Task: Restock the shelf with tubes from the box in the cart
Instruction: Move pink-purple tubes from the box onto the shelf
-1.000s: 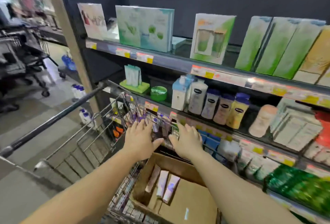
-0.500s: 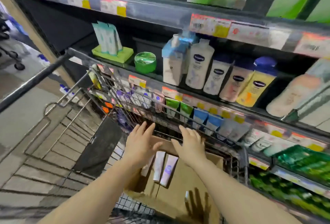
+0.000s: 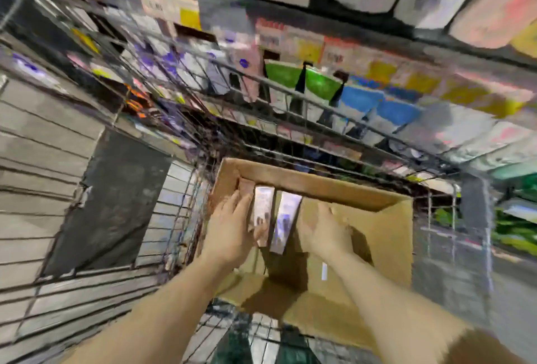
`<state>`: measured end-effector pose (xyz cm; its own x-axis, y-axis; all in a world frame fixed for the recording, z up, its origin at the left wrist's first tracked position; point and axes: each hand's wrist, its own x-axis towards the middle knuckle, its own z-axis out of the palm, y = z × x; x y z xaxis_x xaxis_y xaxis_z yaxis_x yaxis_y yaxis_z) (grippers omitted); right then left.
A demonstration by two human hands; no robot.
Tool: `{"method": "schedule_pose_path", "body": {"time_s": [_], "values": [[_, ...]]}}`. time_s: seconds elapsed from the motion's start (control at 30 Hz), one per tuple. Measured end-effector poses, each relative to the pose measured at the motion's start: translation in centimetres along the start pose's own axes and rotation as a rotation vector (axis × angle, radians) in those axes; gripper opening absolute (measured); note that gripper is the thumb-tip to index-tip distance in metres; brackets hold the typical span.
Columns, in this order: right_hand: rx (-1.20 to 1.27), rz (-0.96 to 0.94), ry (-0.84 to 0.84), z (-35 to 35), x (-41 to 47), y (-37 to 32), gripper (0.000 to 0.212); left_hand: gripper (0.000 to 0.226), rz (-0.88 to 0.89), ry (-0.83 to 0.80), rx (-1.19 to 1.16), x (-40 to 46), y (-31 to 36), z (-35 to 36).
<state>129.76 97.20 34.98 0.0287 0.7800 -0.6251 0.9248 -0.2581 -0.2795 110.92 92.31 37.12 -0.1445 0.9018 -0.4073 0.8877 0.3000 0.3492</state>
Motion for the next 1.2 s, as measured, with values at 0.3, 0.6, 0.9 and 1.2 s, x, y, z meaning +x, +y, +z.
{"method": "schedule_pose_path", "body": {"time_s": [0.3,0.6,0.9,1.2], "values": [[0.167,0.103,0.009,9.2,2.9,-0.9,0.051,0.066,-0.035,-0.110,-0.150,0.6,-3.5,5.4],[0.466,0.207,-0.018,9.1,2.3,-2.0,0.045,0.069,-0.018,-0.137,-0.208,0.5,-4.8,5.6],[0.707,0.000,-0.242,5.9,1.2,-3.7,0.036,0.049,-0.118,-0.340,-0.686,1.3,-3.0,3.1],[0.454,0.101,-0.163,8.1,2.4,-4.6,0.044,0.034,-0.220,-0.309,-0.730,0.8,-5.6,2.5]]}}
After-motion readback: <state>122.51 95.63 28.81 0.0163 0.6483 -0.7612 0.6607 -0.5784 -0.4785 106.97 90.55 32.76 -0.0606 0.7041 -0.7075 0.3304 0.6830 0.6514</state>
